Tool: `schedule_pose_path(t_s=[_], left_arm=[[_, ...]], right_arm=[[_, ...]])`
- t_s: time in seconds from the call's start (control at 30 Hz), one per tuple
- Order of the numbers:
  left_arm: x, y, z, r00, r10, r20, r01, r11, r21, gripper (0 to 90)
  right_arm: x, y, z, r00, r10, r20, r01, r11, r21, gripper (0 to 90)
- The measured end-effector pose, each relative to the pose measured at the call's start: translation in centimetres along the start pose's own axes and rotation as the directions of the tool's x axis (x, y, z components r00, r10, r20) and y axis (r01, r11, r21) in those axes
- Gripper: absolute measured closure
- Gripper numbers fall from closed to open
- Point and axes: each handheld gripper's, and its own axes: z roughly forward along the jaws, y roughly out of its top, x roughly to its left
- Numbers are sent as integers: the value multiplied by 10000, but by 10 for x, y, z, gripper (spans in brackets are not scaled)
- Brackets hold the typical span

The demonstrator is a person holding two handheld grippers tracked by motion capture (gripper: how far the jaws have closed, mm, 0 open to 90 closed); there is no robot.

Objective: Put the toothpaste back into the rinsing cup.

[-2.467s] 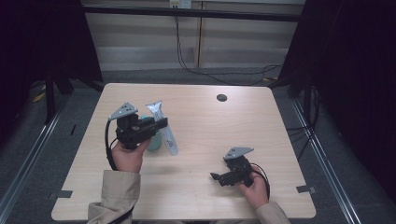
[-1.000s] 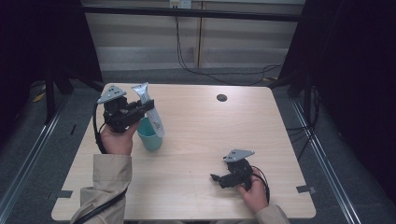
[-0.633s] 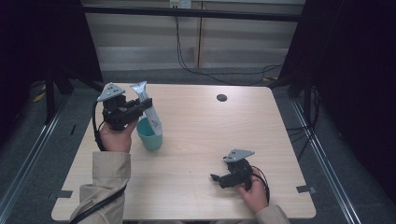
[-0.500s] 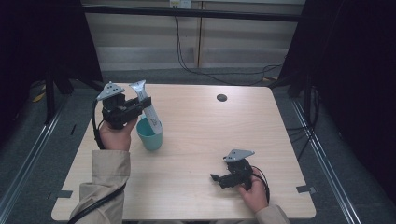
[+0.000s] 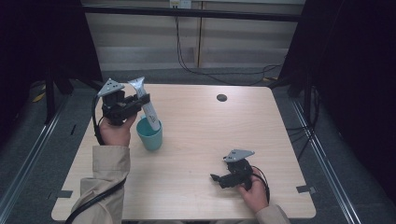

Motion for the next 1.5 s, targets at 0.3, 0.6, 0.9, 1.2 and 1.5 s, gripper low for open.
schedule_pose_path(t_s=[0.3, 0.6, 0.9, 1.2, 1.5], left_arm=[[7, -3, 4, 9996, 92, -275, -91, 9999, 65, 746], [10, -13, 8, 9990, 180, -399, -173, 9997, 188, 745], [10, -25, 11, 9986, 201, -499, -180, 9990, 407, 745], [10, -36, 12, 9984, 210, -522, -181, 9983, 552, 745], [9, -46, 16, 9978, 287, -605, -246, 9974, 672, 745]], right_arm=[[0, 0, 0, 10000, 12, 2, -12, 10000, -11, 136], [0, 0, 0, 10000, 13, 4, -13, 10000, -11, 136], [0, 0, 0, 10000, 18, 3, -18, 10000, -10, 136], [0, 0, 0, 10000, 3, -1, -3, 10000, -1, 136], [0, 0, 0, 10000, -1, -1, 1, 10000, -4, 136]])
